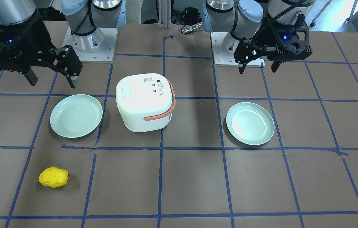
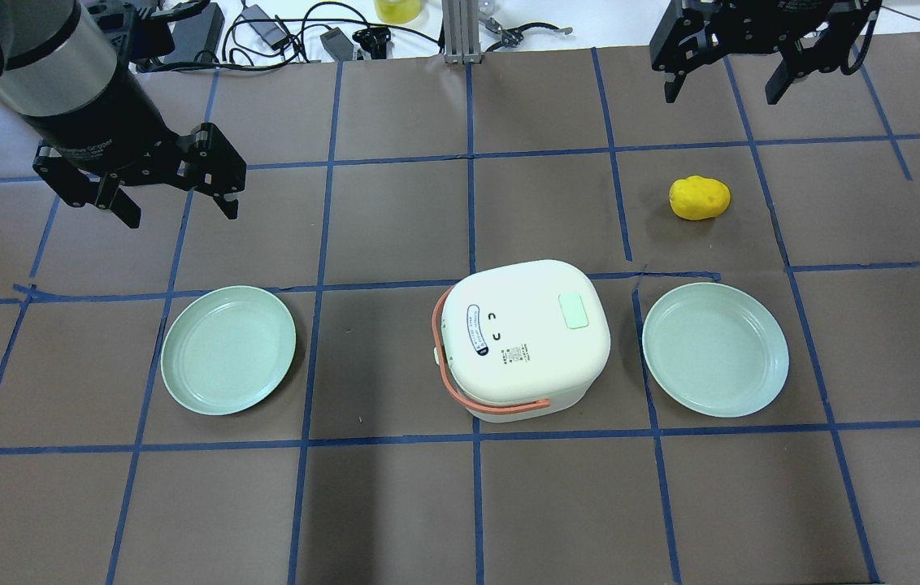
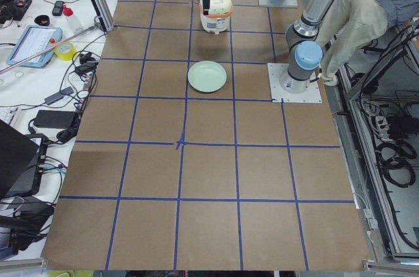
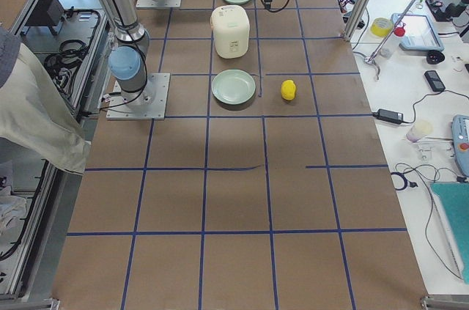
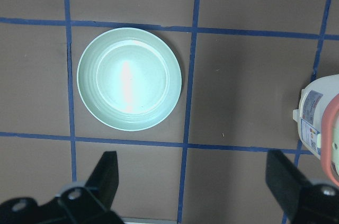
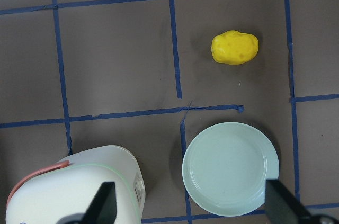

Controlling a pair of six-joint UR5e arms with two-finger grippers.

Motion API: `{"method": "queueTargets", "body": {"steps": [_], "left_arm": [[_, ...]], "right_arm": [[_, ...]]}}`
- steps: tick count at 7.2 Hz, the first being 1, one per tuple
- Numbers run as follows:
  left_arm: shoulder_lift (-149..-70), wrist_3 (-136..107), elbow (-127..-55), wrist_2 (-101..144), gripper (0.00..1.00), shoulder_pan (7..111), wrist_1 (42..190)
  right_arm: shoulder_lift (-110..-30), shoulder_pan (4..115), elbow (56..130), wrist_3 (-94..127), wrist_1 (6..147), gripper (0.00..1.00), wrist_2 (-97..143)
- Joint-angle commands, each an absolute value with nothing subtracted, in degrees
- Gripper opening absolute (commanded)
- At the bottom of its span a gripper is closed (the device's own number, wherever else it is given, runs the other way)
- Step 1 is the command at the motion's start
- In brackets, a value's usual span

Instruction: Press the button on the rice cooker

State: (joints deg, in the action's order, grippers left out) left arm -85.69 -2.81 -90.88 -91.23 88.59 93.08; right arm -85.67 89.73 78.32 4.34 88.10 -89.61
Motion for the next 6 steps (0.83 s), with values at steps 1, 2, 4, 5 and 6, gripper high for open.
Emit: {"method": "queueTargets", "body": {"steps": [1, 2, 4, 5, 6], "left_arm": [[-85.69, -2.81, -90.88, -91.23, 1.00, 88.59, 93.08], [-85.69, -2.90, -90.88, -91.23, 1.00, 88.59, 93.08], [-85.69, -2.81, -90.88, -91.23, 1.00, 88.59, 93.08], [-85.69, -2.81, -90.88, -91.23, 1.00, 88.59, 93.08], [-85.69, -2.81, -90.88, -91.23, 1.00, 88.59, 93.08]], "right_arm": [[-85.69, 89.74, 78.40, 4.57, 88.15, 1.00, -89.74], [-85.69, 89.74, 78.40, 4.57, 88.07, 1.00, -89.74], [-85.69, 89.74, 78.49, 4.57, 87.81, 1.00, -89.74], [-85.69, 89.74, 78.57, 4.57, 87.89, 1.00, -89.74], [-85.69, 89.74, 78.75, 4.48, 87.72, 1.00, -89.74]]}}
